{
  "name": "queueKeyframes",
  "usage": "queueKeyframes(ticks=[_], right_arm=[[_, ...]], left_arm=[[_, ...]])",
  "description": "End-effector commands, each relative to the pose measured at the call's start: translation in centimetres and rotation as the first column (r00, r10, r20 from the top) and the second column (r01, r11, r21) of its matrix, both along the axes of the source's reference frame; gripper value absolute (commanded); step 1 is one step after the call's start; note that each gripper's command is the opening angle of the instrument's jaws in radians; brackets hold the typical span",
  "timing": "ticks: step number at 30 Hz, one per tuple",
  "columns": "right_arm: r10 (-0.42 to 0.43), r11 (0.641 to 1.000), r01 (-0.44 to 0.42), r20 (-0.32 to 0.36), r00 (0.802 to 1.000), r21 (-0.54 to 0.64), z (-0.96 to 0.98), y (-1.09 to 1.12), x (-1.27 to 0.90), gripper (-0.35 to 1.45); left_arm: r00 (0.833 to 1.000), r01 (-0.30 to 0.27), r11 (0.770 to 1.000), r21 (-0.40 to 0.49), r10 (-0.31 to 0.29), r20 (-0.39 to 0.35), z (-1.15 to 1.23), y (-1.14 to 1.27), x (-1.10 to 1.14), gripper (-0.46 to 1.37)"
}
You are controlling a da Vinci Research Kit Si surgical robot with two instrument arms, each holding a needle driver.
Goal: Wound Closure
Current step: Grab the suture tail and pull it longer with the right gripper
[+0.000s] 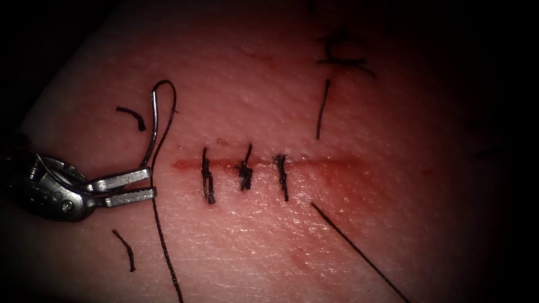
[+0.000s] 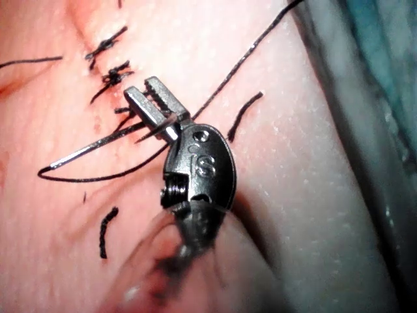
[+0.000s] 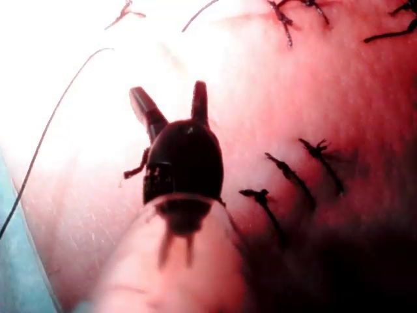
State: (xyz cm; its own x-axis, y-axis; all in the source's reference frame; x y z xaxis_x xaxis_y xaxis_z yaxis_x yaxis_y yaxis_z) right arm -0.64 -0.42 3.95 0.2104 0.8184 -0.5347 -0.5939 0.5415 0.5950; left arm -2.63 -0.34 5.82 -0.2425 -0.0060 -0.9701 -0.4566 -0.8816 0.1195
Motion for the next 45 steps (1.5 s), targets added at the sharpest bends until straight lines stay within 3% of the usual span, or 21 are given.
queueKeyframes(ticks=[1,3,9,17,23,38,45], right_arm=[[0.023,0.999,-0.023,-0.019,1.000,0.024,0.03,0.03,0.12,1.11],[0.058,0.998,-0.057,-0.030,0.998,0.032,0.12,0.11,0.32,1.11],[0.095,0.995,-0.093,-0.039,0.995,0.033,0.40,0.19,0.62,1.11],[0.138,0.990,-0.138,-0.048,0.989,0.018,0.88,0.17,0.93,1.11],[0.163,0.986,-0.162,-0.034,0.986,0.036,1.11,0.24,1.13,1.09],[0.210,0.962,-0.226,0.119,0.971,0.154,1.89,0.16,1.40,1.08],[0.254,0.954,-0.273,0.148,0.956,0.127,1.93,0.11,1.61,1.00]], left_arm=[[1.000,-0.016,1.000,-0.003,0.016,-0.001,-0.01,-0.01,-0.02,-0.35],[1.000,-0.019,1.000,-0.006,0.019,0.005,-0.04,-0.03,-0.06,-0.35],[1.000,-0.023,1.000,-0.011,0.023,0.007,-0.08,-0.04,-0.07,-0.35],[1.000,-0.023,1.000,-0.012,0.024,0.009,-0.10,-0.05,-0.10,-0.35],[1.000,-0.025,1.000,-0.013,0.025,0.011,-0.12,-0.06,-0.11,-0.35],[1.000,-0.028,0.999,-0.019,0.029,0.013,-0.19,-0.09,-0.15,-0.35],[0.999,-0.030,0.999,-0.026,0.030,0.012,-0.20,-0.10,-0.17,-0.35]])
